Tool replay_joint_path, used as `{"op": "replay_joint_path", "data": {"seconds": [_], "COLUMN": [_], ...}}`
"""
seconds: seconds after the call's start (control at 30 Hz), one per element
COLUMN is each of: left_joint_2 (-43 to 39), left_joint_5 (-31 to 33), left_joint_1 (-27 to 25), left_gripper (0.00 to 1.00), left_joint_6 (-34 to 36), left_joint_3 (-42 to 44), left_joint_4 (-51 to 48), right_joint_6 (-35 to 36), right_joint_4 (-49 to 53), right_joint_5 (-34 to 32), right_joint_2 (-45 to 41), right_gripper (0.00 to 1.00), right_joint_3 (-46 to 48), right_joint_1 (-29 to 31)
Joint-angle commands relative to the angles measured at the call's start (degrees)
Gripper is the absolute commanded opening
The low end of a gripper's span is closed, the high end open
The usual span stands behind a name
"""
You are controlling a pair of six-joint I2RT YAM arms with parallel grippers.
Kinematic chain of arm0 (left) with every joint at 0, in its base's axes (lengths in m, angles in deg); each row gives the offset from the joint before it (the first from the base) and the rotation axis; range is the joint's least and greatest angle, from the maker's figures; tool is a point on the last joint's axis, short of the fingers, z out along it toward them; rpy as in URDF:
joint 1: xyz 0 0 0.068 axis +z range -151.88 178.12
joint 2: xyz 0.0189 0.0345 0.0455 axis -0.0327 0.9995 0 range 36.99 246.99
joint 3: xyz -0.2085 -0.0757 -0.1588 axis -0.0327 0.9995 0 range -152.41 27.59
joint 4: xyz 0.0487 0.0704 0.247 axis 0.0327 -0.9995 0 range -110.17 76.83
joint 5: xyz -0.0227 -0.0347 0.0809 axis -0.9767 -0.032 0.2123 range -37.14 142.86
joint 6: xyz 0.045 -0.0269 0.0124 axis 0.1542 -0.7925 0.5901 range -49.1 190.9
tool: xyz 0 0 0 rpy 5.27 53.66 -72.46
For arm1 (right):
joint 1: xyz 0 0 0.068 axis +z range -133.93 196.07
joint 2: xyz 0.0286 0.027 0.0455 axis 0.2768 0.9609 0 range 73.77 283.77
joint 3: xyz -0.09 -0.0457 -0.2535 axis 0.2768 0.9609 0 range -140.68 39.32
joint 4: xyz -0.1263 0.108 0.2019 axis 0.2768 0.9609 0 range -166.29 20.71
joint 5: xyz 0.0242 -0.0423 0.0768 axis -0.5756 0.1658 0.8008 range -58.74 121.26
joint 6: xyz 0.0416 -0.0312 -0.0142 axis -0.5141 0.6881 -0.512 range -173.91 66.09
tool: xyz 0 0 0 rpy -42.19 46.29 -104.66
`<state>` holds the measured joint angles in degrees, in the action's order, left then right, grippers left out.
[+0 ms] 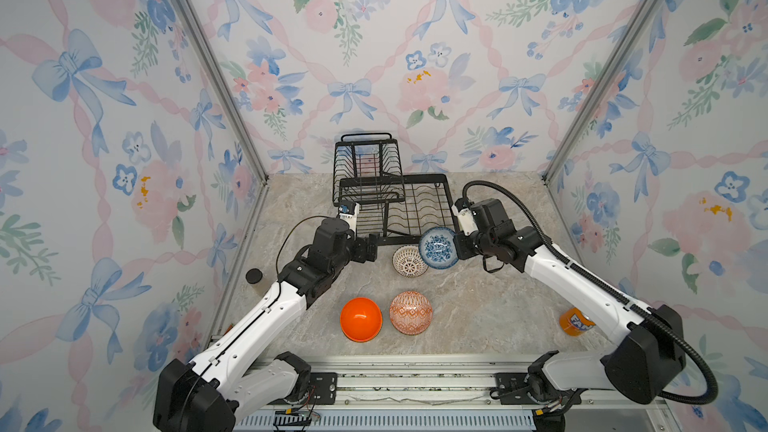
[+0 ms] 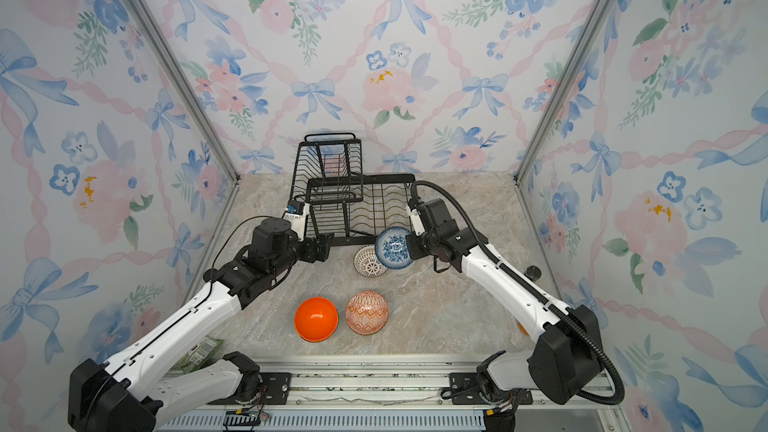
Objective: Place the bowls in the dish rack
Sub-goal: 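Lift the blue bowl with the right gripper toward the rack while the left gripper withdraws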
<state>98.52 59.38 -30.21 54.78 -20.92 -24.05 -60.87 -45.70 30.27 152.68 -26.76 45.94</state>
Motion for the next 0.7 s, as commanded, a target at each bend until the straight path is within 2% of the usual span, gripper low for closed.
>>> {"op": "replay_joint_path", "data": {"seconds": [0.0, 0.27, 0.5, 0.67], "left_joint_2": [-1.1, 0.1, 0.3, 0.2], "left_joint_5": [-2.1, -3.4, -4.0, -4.4], "left_joint_1": [0.9, 1.3, 1.4, 1.4], "left_gripper": [0.98, 0.98, 0.98, 0.98], "left_joint_6": [-0.6, -0.1, -0.2, -0.4], "left_joint_3": [1.2, 2.1, 2.7, 3.1], "left_joint_4": [-0.8, -0.6, -0.4, -0.2], "right_joint_6": [1.6, 7.8, 13.1, 21.0], "right_joint_4": [-5.4, -20.9, -36.0, -51.1], "right_joint_5": [-1.5, -11.5, -11.6, -7.1], "right_joint_2": [-0.8, 5.0, 14.5, 21.1], "right_gripper": [0.0, 0.0, 0.0, 0.0], "right_joint_3": [-0.7, -1.4, -5.4, -5.5], "right_joint_1": [-1.2, -2.5, -4.9, -5.8]}}
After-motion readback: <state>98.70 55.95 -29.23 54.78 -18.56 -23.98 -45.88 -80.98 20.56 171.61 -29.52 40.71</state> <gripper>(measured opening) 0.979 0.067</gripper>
